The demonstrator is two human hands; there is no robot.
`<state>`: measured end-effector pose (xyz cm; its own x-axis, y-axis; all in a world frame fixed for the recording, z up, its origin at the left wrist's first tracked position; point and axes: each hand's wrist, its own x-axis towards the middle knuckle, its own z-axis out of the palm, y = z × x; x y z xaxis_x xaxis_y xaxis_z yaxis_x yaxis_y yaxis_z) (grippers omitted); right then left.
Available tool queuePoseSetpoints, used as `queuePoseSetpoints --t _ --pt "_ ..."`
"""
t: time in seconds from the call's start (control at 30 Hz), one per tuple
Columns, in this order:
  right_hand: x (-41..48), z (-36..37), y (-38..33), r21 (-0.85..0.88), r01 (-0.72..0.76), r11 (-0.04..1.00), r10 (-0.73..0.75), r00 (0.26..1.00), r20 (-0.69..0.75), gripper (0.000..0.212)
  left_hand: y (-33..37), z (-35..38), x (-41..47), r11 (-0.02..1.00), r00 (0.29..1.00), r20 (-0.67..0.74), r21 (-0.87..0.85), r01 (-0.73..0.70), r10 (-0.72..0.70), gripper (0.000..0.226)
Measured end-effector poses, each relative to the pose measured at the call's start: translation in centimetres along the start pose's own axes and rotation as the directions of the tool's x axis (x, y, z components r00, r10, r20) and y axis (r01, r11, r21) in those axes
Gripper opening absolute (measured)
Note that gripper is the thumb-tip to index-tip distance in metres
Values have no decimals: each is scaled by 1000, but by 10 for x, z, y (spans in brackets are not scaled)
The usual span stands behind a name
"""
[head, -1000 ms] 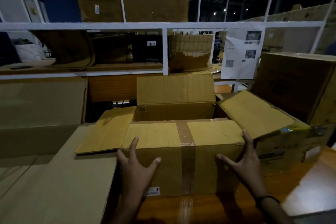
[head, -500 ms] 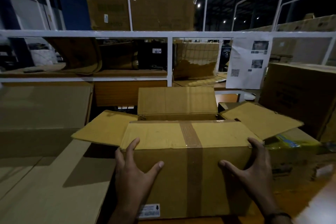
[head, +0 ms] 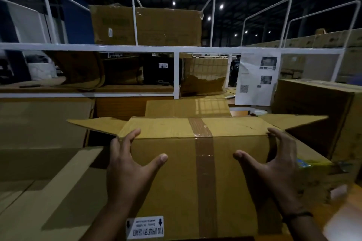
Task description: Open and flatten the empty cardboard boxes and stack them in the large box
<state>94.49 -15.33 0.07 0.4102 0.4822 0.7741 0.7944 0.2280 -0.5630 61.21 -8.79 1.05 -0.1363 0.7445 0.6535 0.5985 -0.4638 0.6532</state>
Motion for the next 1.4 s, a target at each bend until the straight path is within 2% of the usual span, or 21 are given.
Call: queuePoseSetpoints --t 0.33,0.43,0.93,1.1,1.4 --pt "34 -33 -30 -63 132 989 -138 986 -93 104 43 -39 31 985 986 -60 -60 -159 156 96" --pt "44 -37 -37 -52 130 990 -136 982 -131 101 52 -51 40 976 974 -96 -54 -211 205 97" --pt "80 -3 -82 31 235 971 -223 949 -222 92 56 -97 94 948 926 -212 1 -319 312 96" --pt "62 20 -123 16 263 965 -249 930 -271 89 27 -136 109 935 909 -232 9 -354 346 95" --pt "-3 116 -250 -20 264 964 -255 905 -340 85 -84 -259 159 915 895 -206 4 -404 396 93"
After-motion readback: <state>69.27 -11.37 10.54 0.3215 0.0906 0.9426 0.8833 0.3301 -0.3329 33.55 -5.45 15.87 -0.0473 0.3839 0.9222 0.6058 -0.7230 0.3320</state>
